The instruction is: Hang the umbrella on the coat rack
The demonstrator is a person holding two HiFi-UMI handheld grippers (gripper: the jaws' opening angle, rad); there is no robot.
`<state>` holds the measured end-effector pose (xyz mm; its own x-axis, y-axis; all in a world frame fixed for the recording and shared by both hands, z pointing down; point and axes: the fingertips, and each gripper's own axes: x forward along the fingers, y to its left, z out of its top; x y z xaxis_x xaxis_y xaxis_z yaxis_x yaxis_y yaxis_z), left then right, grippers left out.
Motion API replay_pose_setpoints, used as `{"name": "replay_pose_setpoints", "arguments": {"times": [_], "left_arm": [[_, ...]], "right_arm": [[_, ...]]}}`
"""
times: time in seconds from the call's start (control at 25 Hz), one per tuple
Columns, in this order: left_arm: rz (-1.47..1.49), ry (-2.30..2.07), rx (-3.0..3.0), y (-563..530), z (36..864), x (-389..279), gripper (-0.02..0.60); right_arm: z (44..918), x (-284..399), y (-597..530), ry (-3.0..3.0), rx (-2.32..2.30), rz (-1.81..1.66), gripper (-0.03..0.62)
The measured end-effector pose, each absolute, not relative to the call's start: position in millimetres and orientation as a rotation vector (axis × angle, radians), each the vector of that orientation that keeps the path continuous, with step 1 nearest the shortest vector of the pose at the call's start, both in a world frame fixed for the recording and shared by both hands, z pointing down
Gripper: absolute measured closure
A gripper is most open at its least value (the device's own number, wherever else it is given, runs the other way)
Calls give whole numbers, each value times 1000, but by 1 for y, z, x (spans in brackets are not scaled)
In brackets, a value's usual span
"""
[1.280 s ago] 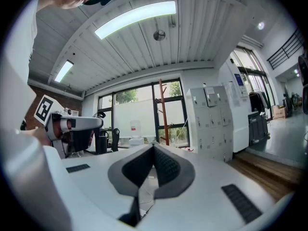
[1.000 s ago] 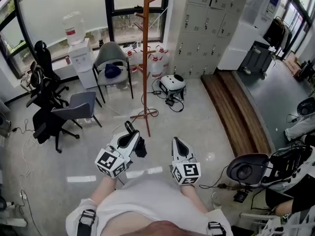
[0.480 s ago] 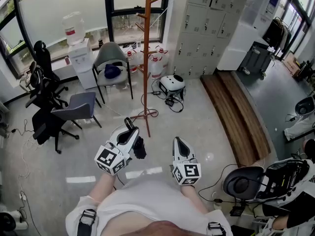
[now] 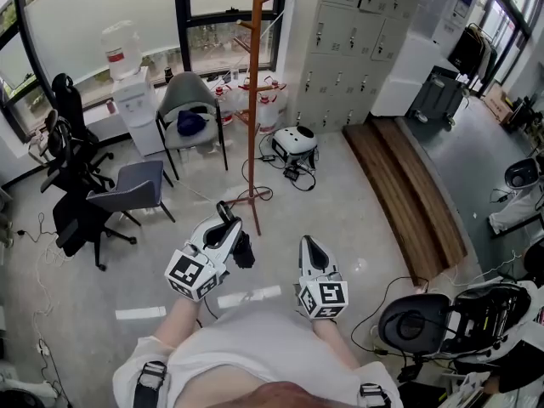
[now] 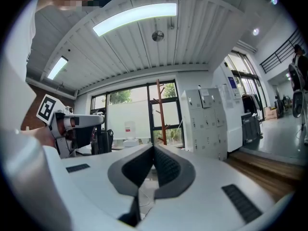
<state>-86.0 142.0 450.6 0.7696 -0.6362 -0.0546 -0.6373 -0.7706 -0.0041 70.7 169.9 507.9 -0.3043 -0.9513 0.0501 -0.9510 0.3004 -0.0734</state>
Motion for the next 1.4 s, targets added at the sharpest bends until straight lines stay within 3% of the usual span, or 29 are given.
{"name": "replay_pose_setpoints", "arguments": {"times": [0.84,1.4], "left_arm": [[9,1069,-2876,88,463,-123,572],[-21,1272,-2812,-72,465,-95,572]], "right_arm": [[524,38,115,2528,-1846,-172,586],[531,79,-69,2613,-1681,-215,586]]}}
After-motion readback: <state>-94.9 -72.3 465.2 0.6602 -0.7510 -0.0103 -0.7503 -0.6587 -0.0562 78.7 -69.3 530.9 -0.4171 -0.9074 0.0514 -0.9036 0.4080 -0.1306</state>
